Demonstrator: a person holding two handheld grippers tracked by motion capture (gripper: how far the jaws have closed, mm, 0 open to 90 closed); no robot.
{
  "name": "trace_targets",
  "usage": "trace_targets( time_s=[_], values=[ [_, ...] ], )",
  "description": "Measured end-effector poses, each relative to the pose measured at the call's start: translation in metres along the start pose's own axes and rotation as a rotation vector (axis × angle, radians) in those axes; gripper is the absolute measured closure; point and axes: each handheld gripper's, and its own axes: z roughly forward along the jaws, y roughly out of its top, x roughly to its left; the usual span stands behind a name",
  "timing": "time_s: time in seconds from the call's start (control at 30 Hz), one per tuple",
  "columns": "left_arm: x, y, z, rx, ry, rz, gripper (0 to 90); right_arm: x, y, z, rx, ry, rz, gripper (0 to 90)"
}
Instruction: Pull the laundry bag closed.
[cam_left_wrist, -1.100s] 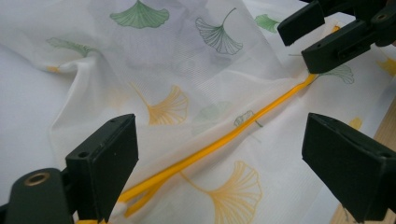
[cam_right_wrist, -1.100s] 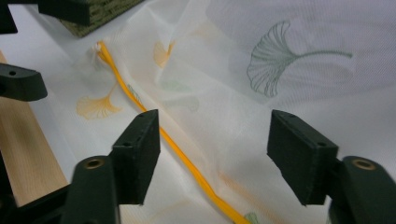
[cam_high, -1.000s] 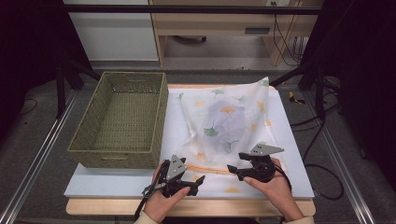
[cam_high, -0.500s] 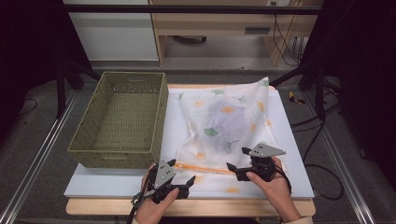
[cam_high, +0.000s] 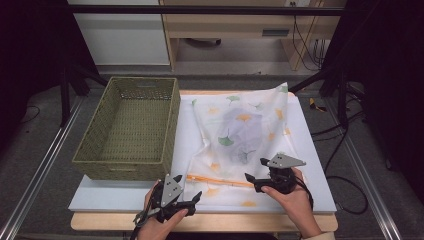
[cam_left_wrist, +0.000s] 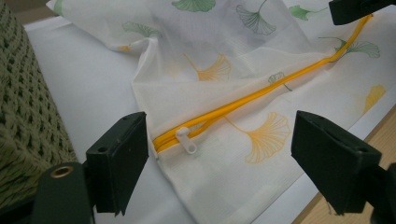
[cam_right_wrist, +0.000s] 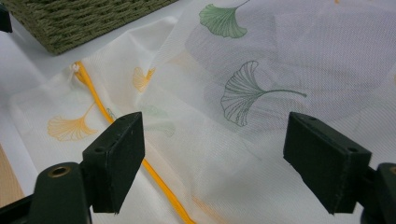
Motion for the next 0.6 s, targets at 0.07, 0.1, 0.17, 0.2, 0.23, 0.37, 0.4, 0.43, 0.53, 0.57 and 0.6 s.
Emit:
trace_targets(
  time_s=[0.07,0.1,0.17,0.2,0.23,0.37,0.4,0.43,0.53,0.57,0.6],
  values=[
    [0.002,-0.001,-0.001,0.019,-0.002,0.011,29.3,0.001,0.000,0.000,-0.001,0.000,-0.005,24.7],
    [0.002,-0.002,-0.002,0.024,-0.001,0.009,31.8,0.001,0.000,0.000,0.001,0.001,-0.005,25.9],
    [0.003,-0.002,-0.003,0.024,0.020,0.014,39.6,0.001,0.000,0.001,0.008,0.003,-0.009,29.7],
    [0.005,-0.001,-0.002,0.021,0.040,0.013,42.8,0.002,-0.001,0.001,0.013,0.005,-0.008,30.5],
    [0.007,-0.001,-0.001,0.026,0.057,0.009,45.9,0.002,-0.001,0.002,0.015,0.010,-0.009,32.0],
    [0.014,-0.003,0.010,0.054,0.062,-0.008,60.0,0.004,-0.001,0.003,0.025,0.021,-0.015,36.0],
    [0.015,-0.004,0.013,0.063,0.059,-0.010,62.9,0.005,-0.001,0.004,0.027,0.025,-0.014,36.6],
    [0.016,-0.004,0.017,0.070,0.059,-0.011,64.4,0.005,-0.001,0.004,0.028,0.027,-0.017,37.2],
    [0.018,-0.005,0.027,0.098,0.071,0.003,69.9,0.005,-0.001,0.005,0.029,0.030,-0.020,37.9],
    [0.018,-0.006,0.029,0.104,0.079,0.005,71.7,0.005,-0.001,0.004,0.030,0.030,-0.018,38.0],
    [0.019,-0.007,0.030,0.106,0.088,0.001,73.0,0.005,-0.001,0.004,0.030,0.029,-0.017,38.0]
  ],
)
